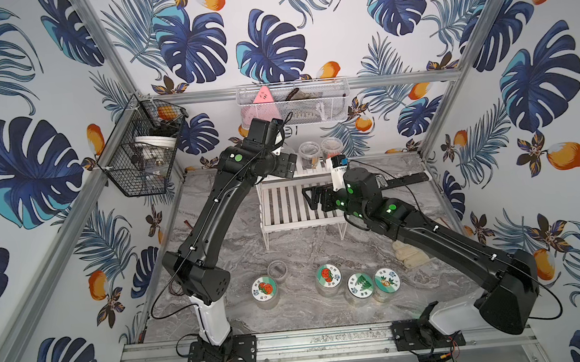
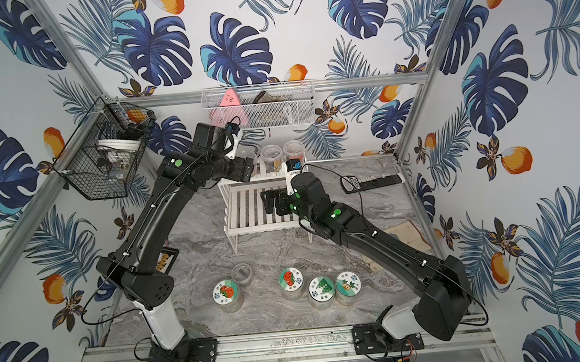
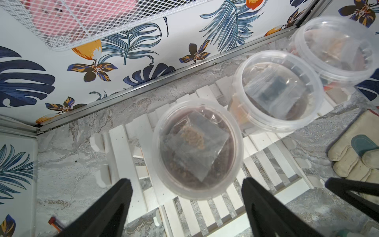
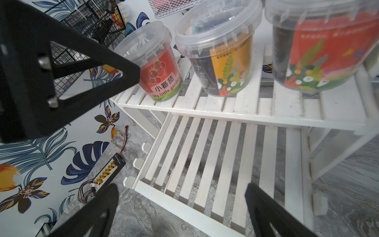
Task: Place the seed container on the shelf
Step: Place the seed jar on the shelf.
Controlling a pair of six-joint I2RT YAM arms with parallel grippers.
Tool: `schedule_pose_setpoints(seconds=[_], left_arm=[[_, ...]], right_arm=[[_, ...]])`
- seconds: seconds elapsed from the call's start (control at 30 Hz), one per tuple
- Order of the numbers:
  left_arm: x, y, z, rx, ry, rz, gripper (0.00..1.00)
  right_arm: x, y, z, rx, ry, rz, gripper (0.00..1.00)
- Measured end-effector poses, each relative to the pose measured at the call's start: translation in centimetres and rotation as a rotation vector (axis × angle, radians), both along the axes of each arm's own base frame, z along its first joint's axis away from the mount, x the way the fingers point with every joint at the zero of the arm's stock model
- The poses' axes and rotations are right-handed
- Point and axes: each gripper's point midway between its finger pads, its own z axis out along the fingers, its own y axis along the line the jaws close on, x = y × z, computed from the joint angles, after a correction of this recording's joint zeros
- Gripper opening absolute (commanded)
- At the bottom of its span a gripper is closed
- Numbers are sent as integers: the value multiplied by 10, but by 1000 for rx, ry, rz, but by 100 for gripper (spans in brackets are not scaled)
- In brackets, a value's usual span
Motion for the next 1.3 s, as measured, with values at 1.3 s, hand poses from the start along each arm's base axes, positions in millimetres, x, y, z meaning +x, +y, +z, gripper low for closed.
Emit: schedule_pose_setpoints(seconds=[1.3], left_arm=[[14,-14,-6,9,-50,-83,76]], right_arm=[[-4,-14,-9,-38,38,-24,100]])
